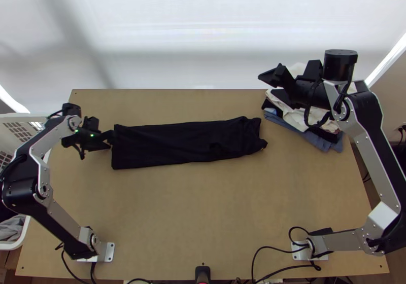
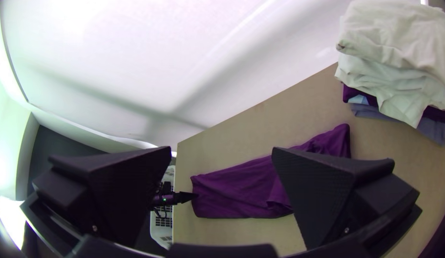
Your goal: Fold the t-shirt
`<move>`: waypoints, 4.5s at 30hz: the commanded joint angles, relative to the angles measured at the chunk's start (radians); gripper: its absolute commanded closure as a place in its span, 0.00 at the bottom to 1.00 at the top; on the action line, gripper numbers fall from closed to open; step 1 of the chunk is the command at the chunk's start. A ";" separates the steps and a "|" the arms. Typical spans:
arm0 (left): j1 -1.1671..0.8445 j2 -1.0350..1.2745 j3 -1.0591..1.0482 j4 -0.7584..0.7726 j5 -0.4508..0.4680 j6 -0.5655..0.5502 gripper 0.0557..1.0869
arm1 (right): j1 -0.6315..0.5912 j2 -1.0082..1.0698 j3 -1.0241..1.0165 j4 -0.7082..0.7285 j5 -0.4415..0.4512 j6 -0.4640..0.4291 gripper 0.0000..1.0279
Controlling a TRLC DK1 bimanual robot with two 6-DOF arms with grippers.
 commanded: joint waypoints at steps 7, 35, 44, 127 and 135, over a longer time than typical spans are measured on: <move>-0.177 0.054 -0.008 0.034 0.009 -0.107 0.05 | -0.014 0.012 0.055 -0.022 -0.009 0.024 0.04; 0.125 -0.206 0.138 -0.325 0.046 0.042 0.96 | -0.032 -0.022 -0.033 -0.016 -0.009 -0.019 0.04; -0.266 -0.212 0.227 -0.334 0.046 -0.188 0.96 | -0.031 -0.020 -0.053 -0.008 -0.009 -0.020 0.04; -0.142 -0.054 0.950 -0.346 0.109 -0.511 0.04 | 0.328 0.765 0.045 0.219 -0.126 -0.261 0.05; -0.093 -0.076 0.943 -0.376 0.109 -0.486 0.04 | 0.279 0.649 0.067 0.213 -0.129 -0.204 0.97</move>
